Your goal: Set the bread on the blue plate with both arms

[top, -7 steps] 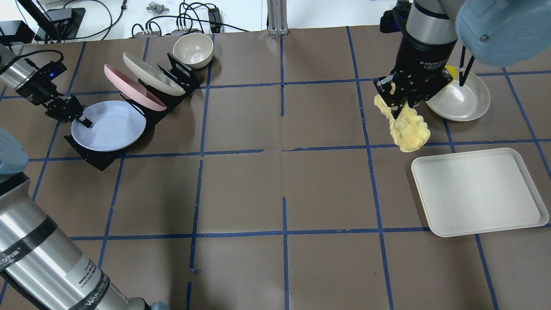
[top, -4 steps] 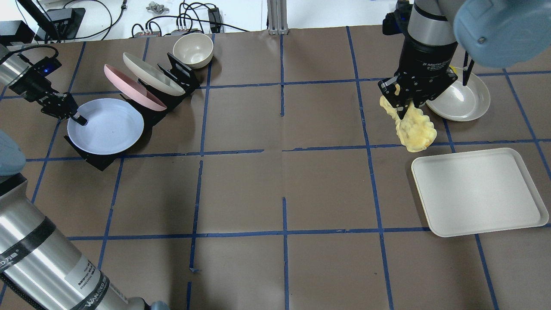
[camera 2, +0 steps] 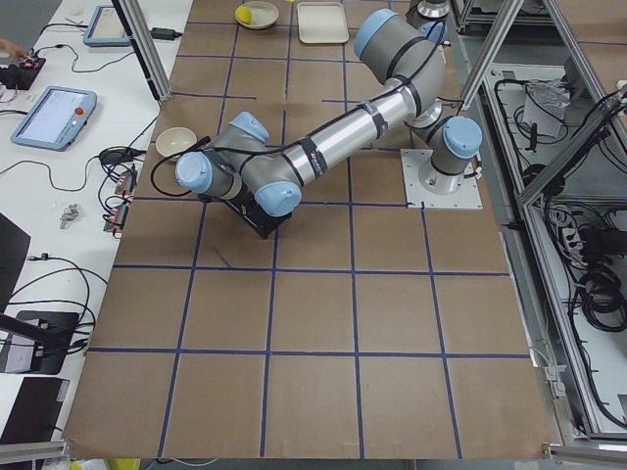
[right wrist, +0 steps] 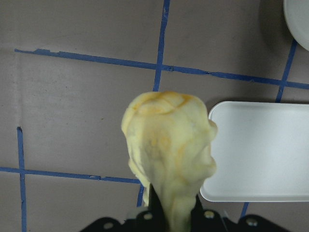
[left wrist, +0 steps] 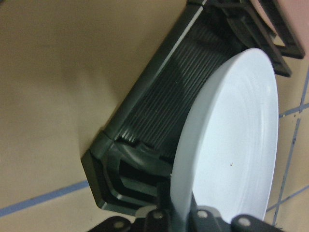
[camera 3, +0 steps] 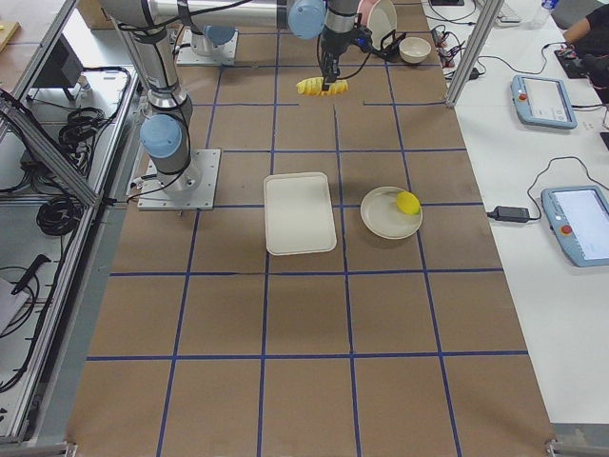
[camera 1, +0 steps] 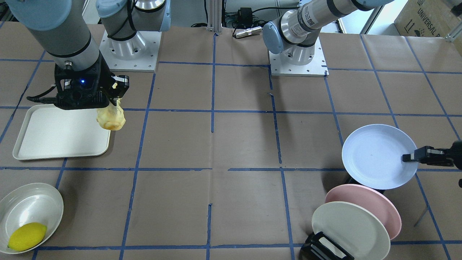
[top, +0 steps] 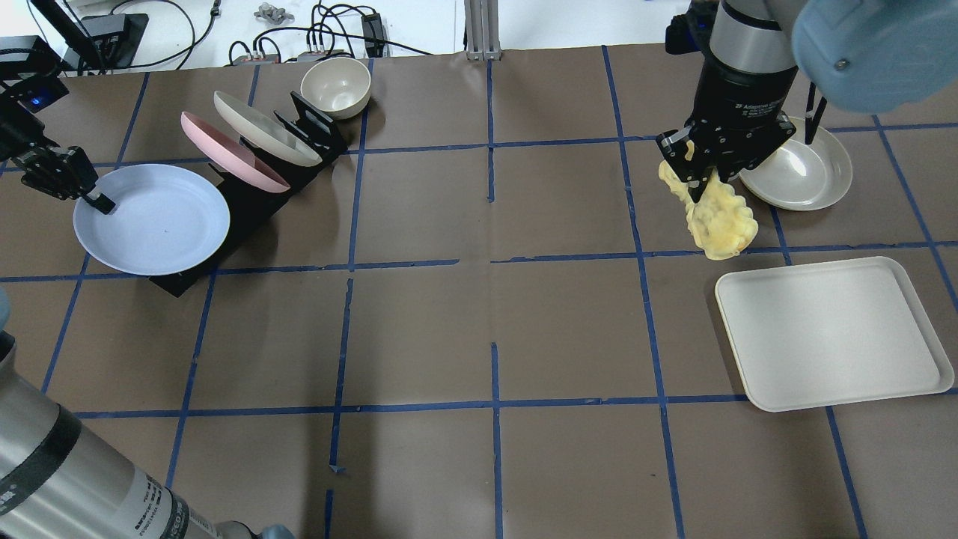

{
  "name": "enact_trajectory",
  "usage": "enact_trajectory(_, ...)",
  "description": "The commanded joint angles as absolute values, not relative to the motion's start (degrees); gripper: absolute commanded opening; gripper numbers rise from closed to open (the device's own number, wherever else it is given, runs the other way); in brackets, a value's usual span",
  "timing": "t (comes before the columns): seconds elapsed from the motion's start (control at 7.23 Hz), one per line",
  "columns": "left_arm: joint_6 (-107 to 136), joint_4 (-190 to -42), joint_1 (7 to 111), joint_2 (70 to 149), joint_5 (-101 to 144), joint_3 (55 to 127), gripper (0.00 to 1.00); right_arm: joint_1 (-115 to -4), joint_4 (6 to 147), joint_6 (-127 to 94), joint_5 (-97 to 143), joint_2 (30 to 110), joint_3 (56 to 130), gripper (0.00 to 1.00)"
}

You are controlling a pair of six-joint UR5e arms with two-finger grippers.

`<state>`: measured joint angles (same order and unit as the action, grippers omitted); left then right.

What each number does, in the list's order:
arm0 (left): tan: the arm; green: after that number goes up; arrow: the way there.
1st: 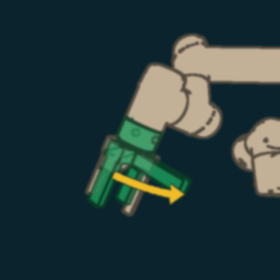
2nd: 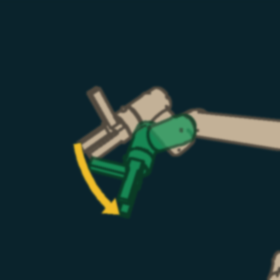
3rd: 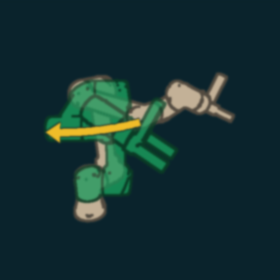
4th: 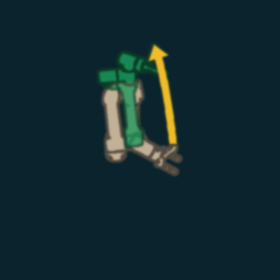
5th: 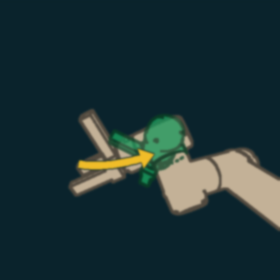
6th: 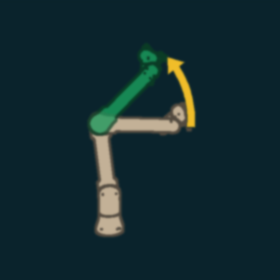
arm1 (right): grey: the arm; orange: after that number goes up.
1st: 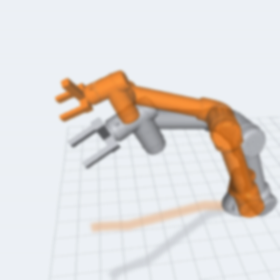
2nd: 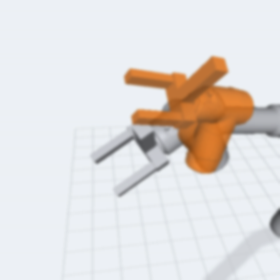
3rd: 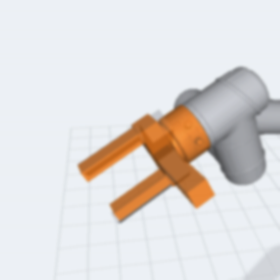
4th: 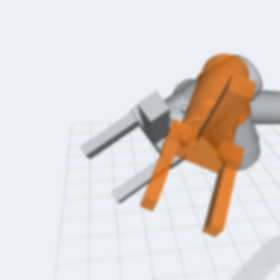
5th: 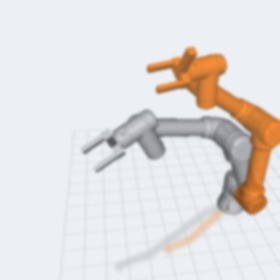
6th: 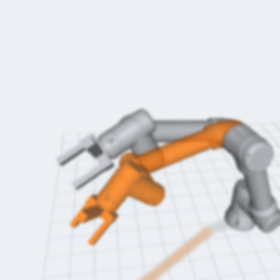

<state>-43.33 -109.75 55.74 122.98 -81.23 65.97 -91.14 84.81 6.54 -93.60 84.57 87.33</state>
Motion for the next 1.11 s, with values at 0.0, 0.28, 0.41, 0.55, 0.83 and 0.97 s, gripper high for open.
enact_trajectory(0.0,-36.87,-110.66,57.82,112.99,-80.95,75.09,0.0,-91.14,84.81,6.94,-93.6,84.46,87.45,0.27)
enact_trajectory(0.28,-27.12,-109.34,67.62,105.5,-80.6,81.98,0.0,-91.14,84.81,6.86,-93.6,84.55,87.71,0.27)
enact_trajectory(0.41,-23.94,-107.07,73.16,104.42,-80.6,82.44,0.0,-91.14,84.81,6.86,-93.6,84.55,87.71,0.27)
enact_trajectory(0.55,-21.12,-103.22,78.17,104.41,-80.33,83.14,0.0,-91.14,84.73,6.77,-93.52,84.55,87.37,0.28)
enact_trajectory(0.83,-17.41,-94.53,87.14,106.78,-76.14,84.28,0.0,-91.14,84.73,6.77,-93.52,84.64,87.63,0.28)
enact_trajectory(0.97,-14.97,-88.39,90.32,108.96,-75.85,85.68,0.0,-91.14,84.73,6.94,-93.52,84.64,87.71,0.28)
